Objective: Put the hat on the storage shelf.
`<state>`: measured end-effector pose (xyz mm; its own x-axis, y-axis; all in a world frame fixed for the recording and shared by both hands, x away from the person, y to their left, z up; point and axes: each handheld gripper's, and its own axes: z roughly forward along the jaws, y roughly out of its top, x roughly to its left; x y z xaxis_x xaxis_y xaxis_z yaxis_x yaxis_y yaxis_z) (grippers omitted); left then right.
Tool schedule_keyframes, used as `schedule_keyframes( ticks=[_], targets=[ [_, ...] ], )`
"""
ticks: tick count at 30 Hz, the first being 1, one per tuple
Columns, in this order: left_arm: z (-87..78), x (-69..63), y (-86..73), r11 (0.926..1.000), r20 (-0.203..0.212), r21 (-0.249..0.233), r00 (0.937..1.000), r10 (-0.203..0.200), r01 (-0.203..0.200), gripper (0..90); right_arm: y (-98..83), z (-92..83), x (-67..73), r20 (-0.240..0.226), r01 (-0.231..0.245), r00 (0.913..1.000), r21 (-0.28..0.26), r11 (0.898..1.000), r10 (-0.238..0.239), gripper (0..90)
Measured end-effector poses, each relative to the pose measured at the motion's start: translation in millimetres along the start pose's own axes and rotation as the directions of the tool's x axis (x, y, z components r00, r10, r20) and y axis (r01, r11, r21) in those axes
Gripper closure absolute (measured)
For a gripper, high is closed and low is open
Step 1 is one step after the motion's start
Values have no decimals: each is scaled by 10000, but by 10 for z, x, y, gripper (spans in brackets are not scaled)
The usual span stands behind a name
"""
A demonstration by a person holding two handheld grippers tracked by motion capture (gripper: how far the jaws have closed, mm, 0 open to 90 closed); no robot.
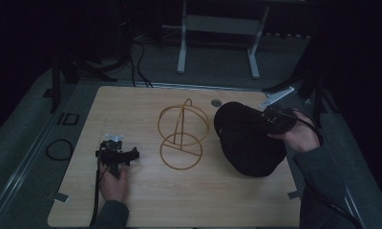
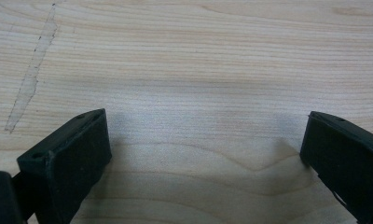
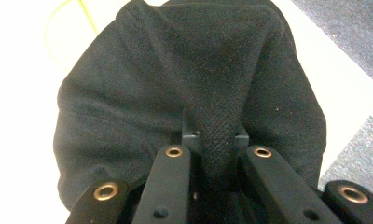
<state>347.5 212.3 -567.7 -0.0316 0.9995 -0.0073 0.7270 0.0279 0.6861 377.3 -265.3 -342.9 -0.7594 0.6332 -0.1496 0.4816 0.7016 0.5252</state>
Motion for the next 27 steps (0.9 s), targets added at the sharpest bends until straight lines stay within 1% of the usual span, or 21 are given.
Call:
schedule_keyframes(
  ticks=[5,6,17,27],
  targets=[
    [-1,1,0,10000,-5,16,10000,14,-14,12,16,-47,-30,-9,-21,10000,-87,10000,21,845],
    [-1,1,0,10000,-5,15,10000,15,-15,12,29,-78,-42,66,-9,10000,-99,10000,9,845],
    [-3,3,0,10000,-6,39,10000,39,-39,12,85,-232,-83,134,351,9993,-127,9993,-349,846],
    [-3,2,1,10000,23,44,10000,73,-73,12,157,-359,-122,30,443,9990,-640,9970,-442,846]
  ],
)
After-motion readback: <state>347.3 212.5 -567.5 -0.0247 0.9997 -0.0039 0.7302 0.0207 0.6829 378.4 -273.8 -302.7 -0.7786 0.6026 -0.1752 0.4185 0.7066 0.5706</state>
